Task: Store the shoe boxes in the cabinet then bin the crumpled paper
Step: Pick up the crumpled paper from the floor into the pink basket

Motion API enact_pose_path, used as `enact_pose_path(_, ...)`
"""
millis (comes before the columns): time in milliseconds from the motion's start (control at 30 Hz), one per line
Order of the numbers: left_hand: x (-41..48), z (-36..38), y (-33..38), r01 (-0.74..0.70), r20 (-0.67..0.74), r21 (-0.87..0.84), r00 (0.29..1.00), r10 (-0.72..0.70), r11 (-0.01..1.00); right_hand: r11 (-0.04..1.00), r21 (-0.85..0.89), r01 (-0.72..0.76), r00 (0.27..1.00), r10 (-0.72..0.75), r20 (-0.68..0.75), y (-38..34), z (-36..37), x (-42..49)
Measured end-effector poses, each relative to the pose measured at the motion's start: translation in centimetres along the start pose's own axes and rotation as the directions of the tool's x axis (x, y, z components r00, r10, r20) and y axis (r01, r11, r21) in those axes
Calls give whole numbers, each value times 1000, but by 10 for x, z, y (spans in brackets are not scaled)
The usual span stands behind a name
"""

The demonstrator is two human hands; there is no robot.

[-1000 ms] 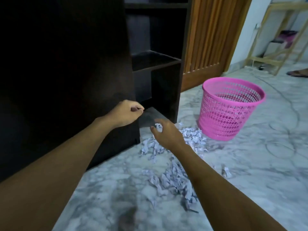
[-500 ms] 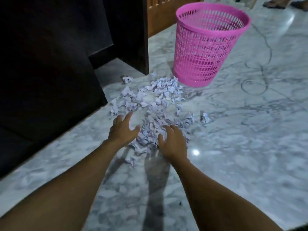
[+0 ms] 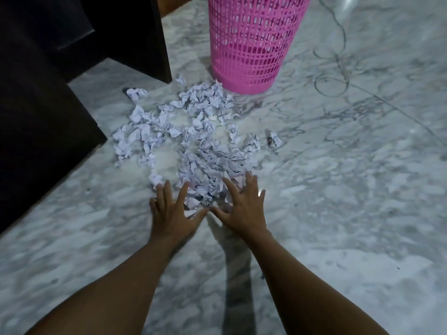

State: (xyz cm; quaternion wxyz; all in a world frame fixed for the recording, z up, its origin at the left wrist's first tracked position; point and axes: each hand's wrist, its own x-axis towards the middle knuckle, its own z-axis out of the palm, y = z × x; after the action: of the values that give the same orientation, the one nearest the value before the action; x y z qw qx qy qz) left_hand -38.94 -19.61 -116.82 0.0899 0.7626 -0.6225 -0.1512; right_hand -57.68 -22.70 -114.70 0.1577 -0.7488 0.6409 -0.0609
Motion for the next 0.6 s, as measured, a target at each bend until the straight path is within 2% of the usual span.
enact_pose_path(167,1,17,-11,-89,-201,69,974,101,994,995,93,-26,996,34,-82,-9,20,4)
enact_pose_path(333,5,18,-13,-140,-263,3,955,136,990,984,176,19,976,20,-217,-7,28,3)
enact_pose_path(600,19,22,-15,-247,-324,-72,922,211,966,903,426,54,988,13,-154,-2,17,3)
